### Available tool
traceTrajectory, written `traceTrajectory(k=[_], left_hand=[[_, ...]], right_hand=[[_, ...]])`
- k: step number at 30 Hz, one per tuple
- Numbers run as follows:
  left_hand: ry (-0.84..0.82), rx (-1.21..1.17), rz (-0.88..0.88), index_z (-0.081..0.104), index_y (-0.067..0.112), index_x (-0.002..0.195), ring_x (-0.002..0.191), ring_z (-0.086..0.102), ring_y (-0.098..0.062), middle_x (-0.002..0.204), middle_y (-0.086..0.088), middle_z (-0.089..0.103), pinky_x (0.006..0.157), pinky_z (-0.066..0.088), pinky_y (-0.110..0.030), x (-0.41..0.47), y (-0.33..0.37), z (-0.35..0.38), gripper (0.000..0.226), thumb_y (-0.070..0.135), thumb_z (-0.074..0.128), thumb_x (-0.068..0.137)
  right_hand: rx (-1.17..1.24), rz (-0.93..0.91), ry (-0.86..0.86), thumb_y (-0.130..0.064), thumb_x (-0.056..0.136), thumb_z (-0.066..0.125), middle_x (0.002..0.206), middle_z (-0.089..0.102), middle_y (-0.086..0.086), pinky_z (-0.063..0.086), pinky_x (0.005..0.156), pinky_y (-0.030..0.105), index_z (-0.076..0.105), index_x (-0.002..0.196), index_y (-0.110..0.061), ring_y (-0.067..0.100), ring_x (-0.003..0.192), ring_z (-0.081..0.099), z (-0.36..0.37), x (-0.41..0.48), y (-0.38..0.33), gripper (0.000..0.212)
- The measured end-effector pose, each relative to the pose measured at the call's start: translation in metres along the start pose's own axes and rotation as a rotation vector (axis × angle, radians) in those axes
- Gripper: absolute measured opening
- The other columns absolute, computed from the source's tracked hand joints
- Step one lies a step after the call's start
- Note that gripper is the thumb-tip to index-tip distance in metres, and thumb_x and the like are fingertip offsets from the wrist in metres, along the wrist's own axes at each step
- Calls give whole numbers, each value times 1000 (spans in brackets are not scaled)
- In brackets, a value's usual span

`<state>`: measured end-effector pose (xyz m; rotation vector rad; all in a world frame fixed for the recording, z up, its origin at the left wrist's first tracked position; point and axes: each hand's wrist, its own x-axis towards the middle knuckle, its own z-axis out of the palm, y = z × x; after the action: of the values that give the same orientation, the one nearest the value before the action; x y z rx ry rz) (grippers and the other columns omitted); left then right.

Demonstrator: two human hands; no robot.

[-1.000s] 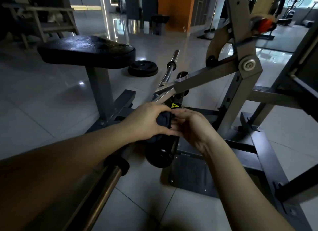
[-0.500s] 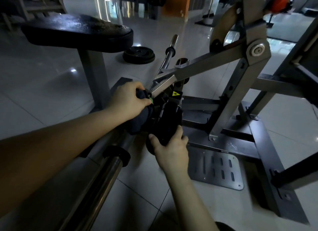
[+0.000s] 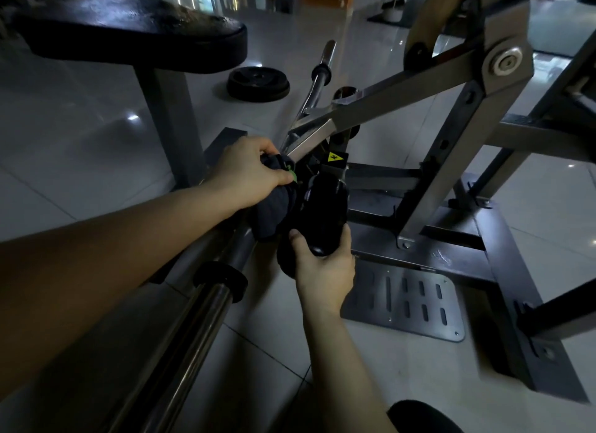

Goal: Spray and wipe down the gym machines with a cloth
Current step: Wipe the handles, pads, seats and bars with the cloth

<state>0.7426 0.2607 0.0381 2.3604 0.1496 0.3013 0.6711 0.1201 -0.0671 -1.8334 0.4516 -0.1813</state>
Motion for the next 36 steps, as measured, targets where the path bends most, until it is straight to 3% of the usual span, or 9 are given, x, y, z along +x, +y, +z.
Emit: traceTrajectory(k=[5,12,17,23,25,27,30,33,36], left_hand=[[-47,0,22,65,33,82,87,62,-14,90,7,66,69,45,-30,-3,2,2,28,38,90,72],[-66,145,135,64,30,90,87,63,-20,90,3,67,71,52,-33,-14,9,-4,35,40,91,69],[-64,159,185,67,28,96,85,62,-17,90,3,66,68,47,-30,-26,10,-5,36,37,90,71],[-70,197,231,69,27,100,86,59,-15,88,7,63,68,38,-26,-30,14,-2,37,37,90,72],[-70,194,226,69,26,103,87,58,-15,91,6,63,70,39,-26,-30,18,-1,39,37,90,72],[-62,183,220,69,27,103,88,59,-16,92,6,63,71,41,-27,-28,21,-1,39,37,90,72],[-68,175,211,67,30,99,87,62,-17,88,9,63,68,41,-28,-28,23,-2,37,38,90,71],[-49,166,195,68,30,97,87,62,-19,87,6,64,68,42,-29,-28,21,-6,37,38,91,70],[-37,150,187,68,29,97,87,61,-17,90,6,64,68,42,-28,-29,17,-10,36,36,91,71]], right_hand=[[165,82,3,-74,56,73,122,67,-8,52,104,45,50,145,-38,17,119,61,5,3,8,98],[550,249,-27,-46,53,92,117,74,-7,58,99,38,58,143,-28,4,96,73,3,5,11,98],[788,356,-82,-19,70,92,113,78,3,60,95,46,68,133,-21,21,102,75,1,9,17,68],[957,478,-194,-22,85,81,113,78,8,56,99,57,74,123,-21,31,110,72,-5,4,23,39],[887,423,-221,-27,85,82,116,77,6,56,99,54,70,130,-23,29,111,72,-8,4,21,47],[744,349,-240,-39,78,86,125,73,5,56,102,49,59,142,-24,25,114,71,-12,6,16,71],[243,128,-198,-66,69,79,147,52,9,47,109,38,31,159,-25,25,128,58,-18,2,3,110],[-112,-43,-178,-70,76,76,150,36,15,46,103,38,12,163,-28,34,129,52,-12,-12,0,116],[-78,-51,-93,-67,75,78,142,46,15,46,102,38,15,163,-30,33,125,55,-4,-14,4,114]])
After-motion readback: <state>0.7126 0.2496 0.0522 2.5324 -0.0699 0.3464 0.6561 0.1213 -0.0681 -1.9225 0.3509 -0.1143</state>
